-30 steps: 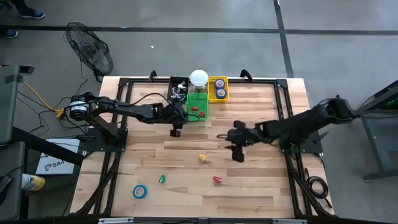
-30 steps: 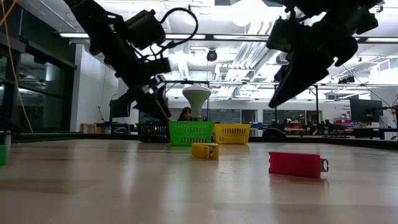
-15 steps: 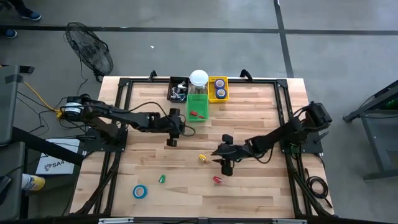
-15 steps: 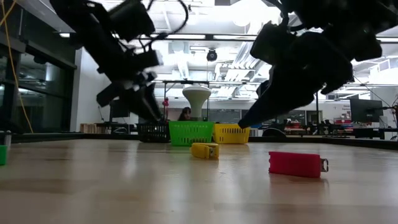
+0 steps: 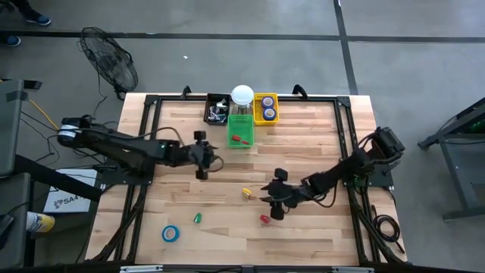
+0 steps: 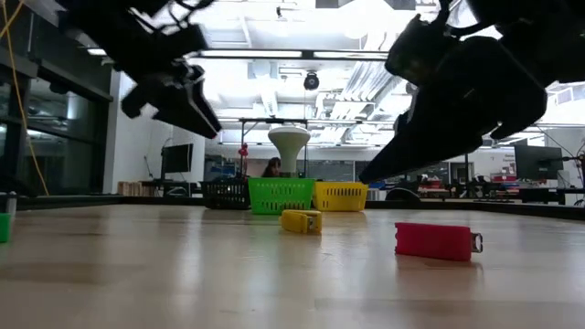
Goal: Pick and place Stapler, Stapler remover, tape
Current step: Put the yellow stapler into the green bin
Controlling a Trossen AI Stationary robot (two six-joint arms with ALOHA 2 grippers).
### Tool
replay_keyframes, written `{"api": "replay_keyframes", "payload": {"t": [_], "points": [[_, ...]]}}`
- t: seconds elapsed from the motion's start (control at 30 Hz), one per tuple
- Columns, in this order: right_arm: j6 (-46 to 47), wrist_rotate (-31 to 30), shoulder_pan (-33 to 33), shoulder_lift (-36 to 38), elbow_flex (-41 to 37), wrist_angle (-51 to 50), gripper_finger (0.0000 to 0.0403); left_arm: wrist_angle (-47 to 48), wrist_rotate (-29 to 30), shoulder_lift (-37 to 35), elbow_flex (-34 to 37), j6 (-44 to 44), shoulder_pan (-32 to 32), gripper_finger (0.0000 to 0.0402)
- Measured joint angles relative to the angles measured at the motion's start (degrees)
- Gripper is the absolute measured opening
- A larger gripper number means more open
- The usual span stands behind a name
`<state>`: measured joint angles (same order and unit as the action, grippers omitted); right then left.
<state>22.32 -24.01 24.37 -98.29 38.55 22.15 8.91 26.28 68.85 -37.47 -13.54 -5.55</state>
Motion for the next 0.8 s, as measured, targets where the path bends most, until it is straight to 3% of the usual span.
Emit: {"api": "replay_keyframes", "payload": {"t": [0.23, 0.47, 0.63, 0.8], "points": [[0.1, -5.4, 2.1, -0.1, 0.0, 0.0, 0.0165, -7.6, 3.0, -6.8, 8.5, 2.3, -6.6, 0.0154], [2.2, -4.9, 1.5, -0.1, 0.0, 0.8, 0.0165, -13.6, 3.2, -10.2, 13.9, 4.4, -10.5, 0.0154], [3.5, 0.6, -0.6, -0.1, 0.0, 2.2, 0.0186, -13.5, 7.4, -11.3, 15.2, 4.3, -12.9, 0.0154], [3.4, 3.6, -2.2, -0.1, 1.3, 2.1, 0.0239, -15.5, 10.7, -12.8, 18.0, 3.7, -15.1, 0.0154]]}}
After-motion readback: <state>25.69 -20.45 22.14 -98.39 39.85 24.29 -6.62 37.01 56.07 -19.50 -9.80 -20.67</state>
